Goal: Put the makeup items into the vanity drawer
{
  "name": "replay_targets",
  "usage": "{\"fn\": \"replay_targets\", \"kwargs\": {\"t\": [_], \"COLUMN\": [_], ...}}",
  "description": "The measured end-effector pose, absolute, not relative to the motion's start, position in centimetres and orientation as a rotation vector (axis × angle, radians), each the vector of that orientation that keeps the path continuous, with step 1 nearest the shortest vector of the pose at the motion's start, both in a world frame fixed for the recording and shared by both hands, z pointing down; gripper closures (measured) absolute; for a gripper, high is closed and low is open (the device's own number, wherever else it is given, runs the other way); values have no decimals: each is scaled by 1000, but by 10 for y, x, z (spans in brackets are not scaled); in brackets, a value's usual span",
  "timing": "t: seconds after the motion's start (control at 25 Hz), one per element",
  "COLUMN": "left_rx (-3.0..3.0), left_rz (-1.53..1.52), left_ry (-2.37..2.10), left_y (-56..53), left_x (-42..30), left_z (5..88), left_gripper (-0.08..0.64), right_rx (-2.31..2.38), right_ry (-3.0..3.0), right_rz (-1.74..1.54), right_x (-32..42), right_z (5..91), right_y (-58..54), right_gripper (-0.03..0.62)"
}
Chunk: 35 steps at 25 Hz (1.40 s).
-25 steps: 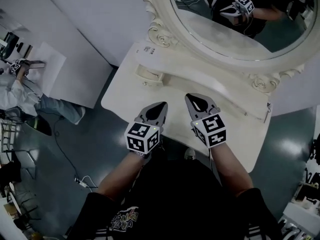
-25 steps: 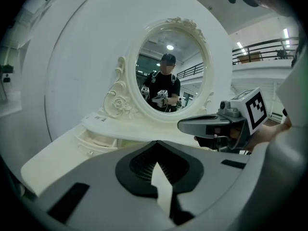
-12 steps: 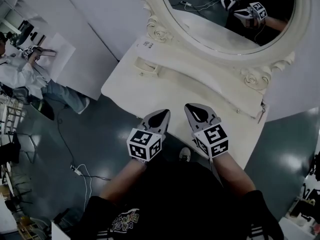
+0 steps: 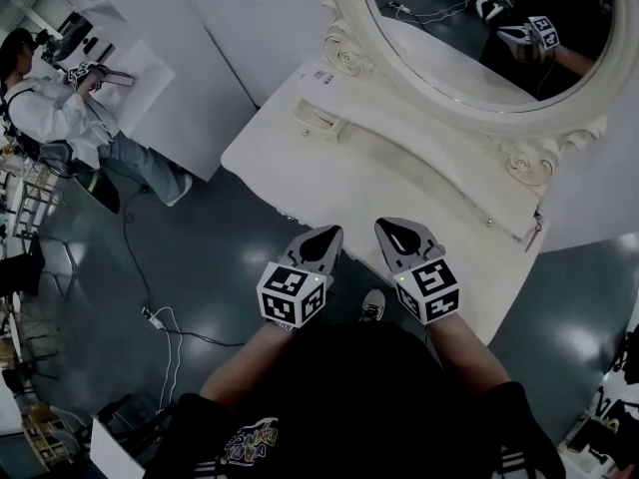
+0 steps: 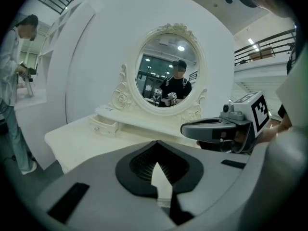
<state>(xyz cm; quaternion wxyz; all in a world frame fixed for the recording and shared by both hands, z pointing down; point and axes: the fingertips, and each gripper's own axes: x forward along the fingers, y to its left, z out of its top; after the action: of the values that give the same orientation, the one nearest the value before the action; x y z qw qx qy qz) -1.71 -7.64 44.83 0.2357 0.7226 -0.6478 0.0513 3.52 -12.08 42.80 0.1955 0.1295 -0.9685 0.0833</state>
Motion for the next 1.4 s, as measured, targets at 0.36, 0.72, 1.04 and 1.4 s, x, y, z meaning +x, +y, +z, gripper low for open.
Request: {"fn": "replay_targets", "kwargs": {"t": [0.36, 0.72, 1.04, 1.4], "left_rx": [2019, 2063, 2124, 2181], "left_rz": [149, 111, 113, 129], "left_ry": [-1758, -1704, -1633, -1565], "left_y": [-29, 16, 47, 84], "left_x": [-66, -95, -97, -98], "left_z": [442, 446, 449, 456], "left_gripper": [560, 560, 560, 560], "right_rx": [422, 490, 581, 654], "right_ry": [-2702, -2677, -2659, -2654], "right_rz": [282, 259, 276, 289], "right_x": [-8, -35, -36, -37], "right_z": [430, 429, 434, 438], "right_y": [-73, -21, 19, 62], "right_gripper": [563, 563, 563, 563]}}
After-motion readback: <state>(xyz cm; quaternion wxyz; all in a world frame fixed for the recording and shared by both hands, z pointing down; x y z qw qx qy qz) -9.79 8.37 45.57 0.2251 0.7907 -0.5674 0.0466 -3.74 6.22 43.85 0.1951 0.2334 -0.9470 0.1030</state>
